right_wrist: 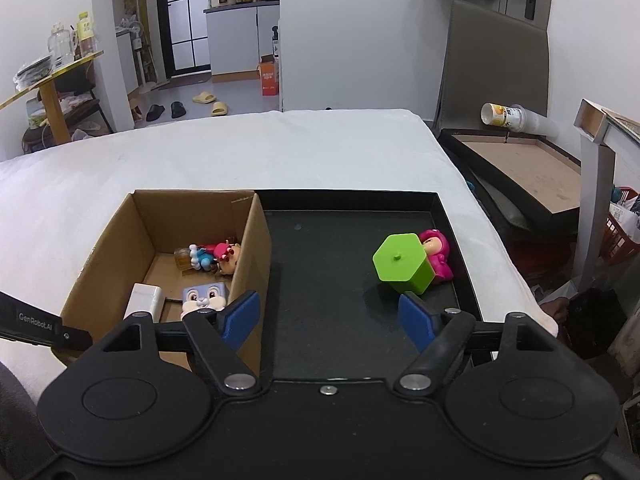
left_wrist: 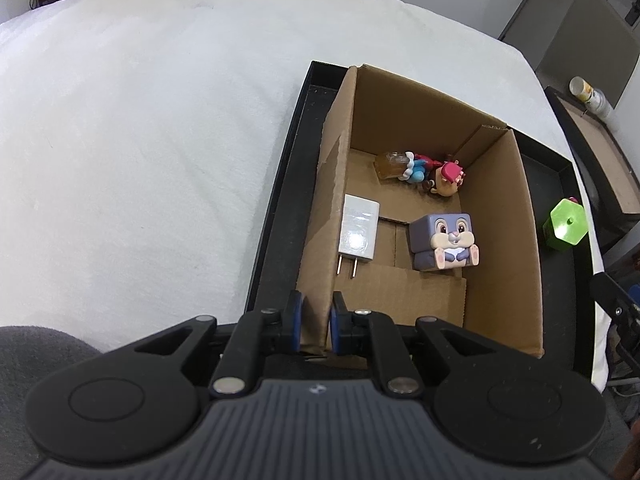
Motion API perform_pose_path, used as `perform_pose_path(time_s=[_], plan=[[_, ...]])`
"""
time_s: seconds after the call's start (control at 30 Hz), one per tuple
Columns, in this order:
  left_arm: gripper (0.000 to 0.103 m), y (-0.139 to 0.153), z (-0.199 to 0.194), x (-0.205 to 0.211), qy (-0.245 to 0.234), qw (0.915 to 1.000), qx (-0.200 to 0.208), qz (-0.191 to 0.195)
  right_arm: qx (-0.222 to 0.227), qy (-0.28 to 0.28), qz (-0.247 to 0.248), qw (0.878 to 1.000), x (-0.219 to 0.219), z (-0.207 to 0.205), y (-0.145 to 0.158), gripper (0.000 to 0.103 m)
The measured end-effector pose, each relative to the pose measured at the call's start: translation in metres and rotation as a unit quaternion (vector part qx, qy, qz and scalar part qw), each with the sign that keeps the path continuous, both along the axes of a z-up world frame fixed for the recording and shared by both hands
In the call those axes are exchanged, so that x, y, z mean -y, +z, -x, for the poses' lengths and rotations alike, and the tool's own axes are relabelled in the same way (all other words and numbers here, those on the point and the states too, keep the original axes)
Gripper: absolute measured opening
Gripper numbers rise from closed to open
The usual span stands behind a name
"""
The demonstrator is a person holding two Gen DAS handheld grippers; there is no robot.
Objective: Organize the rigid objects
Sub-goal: 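Move the right gripper down to the green hexagon block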
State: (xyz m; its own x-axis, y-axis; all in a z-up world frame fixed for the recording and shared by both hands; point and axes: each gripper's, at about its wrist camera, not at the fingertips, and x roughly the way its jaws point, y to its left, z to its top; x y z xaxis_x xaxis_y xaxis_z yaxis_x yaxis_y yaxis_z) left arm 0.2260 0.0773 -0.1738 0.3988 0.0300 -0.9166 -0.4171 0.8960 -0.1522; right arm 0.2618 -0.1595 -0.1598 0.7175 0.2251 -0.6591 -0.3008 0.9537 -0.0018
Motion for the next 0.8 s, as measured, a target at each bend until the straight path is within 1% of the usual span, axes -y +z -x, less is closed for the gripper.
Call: perform_pose_path(time_s=[0.07,0.23,0.33,0.57,0.67,0.8], plan=[[0.012,0.0,-0.001,0.001,0.001,1.0,-0.003,-0.005,0.001,0.0,-0.001,1.0,0.003,-0.002,-0.002,0.077],[0.012,0.0,-0.003,0.006,0.0,0.9998,-0.008,-0.017,0.01,-0.004,0.004,1.0,0.01,-0.012,-0.009,0.083],[0.011,0.0,-0.005,0.008,0.002,0.9997,-0.014,-0.021,0.014,-0.005,0.006,1.0,0.015,-0.018,-0.013,0.085],[0.01,-0.001,-0.008,0.011,0.003,0.9991,-0.024,-0.034,0.019,-0.008,0.016,1.0,0.025,-0.039,-0.028,0.085],[0.01,-0.001,-0.01,0.01,0.008,0.999,-0.029,-0.034,0.022,-0.012,0.016,1.0,0.028,-0.048,-0.035,0.085],[0.01,-0.002,-0.012,0.015,-0.002,0.9984,-0.032,-0.046,0.023,-0.019,0.009,1.0,0.033,-0.057,-0.045,0.085]])
